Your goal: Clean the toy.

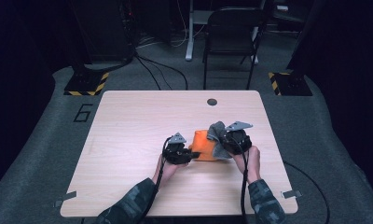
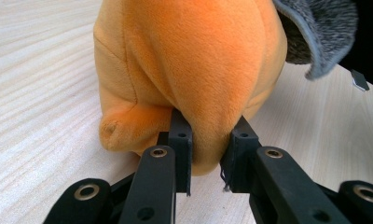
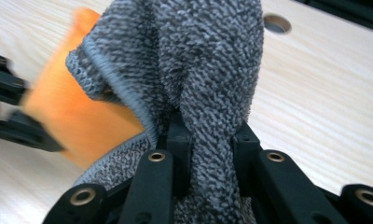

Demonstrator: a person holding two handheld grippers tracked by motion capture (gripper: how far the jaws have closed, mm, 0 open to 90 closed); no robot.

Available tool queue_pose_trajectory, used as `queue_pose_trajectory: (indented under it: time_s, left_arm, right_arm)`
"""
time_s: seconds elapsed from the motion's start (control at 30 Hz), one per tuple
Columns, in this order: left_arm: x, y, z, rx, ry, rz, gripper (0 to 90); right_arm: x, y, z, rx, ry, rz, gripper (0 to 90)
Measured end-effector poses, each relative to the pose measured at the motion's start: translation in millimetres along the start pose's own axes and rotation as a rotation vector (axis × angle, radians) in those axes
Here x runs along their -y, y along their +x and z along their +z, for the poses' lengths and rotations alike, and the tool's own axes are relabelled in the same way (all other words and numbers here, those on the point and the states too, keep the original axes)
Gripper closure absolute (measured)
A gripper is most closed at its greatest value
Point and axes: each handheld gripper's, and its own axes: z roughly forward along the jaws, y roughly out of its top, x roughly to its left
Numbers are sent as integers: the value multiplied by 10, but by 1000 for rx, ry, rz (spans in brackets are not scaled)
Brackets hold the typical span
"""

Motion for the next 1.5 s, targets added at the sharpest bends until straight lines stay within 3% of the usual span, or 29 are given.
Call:
queue_pose_trajectory:
  time_s: [0.3, 0.47, 0.6, 0.67, 0.8, 0.87, 0.93, 0.97, 1.03, 1.13, 1.2, 1.33, 1.5]
  left_arm:
    - [3, -6, 7, 4, 3, 3, 762]
    - [6, 0, 2, 5, -2, -3, 762]
    - [7, 8, -5, 5, -1, -1, 762]
    - [10, 14, -9, 6, -4, -11, 762]
    - [9, 16, -4, 6, -6, -13, 760]
    - [8, 15, 0, 5, -5, -11, 759]
    - [10, 17, -1, 6, -5, -12, 758]
    - [10, 17, -1, 6, -5, -12, 757]
    - [13, 19, -3, 3, -7, -14, 755]
    - [19, 30, -5, -1, -1, -9, 745]
    - [25, 32, 2, -2, -13, 0, 731]
    - [36, 39, 6, 7, -43, 24, 669]
    - [27, 27, -16, -9, -50, 64, 456]
  right_arm:
    - [254, -306, 236, 35, 94, 101, 751]
    - [423, -392, 448, 45, 205, 114, 750]
    - [400, -417, 441, 40, 221, 107, 750]
    - [359, -441, 355, 50, 198, 115, 751]
    - [141, -432, -47, 58, 65, 137, 751]
    - [4, -343, -253, 37, -23, 106, 752]
    - [-125, -176, -393, 0, -68, 44, 752]
    - [-171, -70, -408, -13, -67, 5, 752]
    - [-196, 71, -347, -24, -37, -23, 752]
    - [-119, 176, -101, 7, 33, -54, 756]
    - [-56, 169, 3, 16, 32, -48, 761]
    - [-42, 111, 4, 5, 23, -34, 762]
    - [-27, 68, 37, 10, 22, -22, 763]
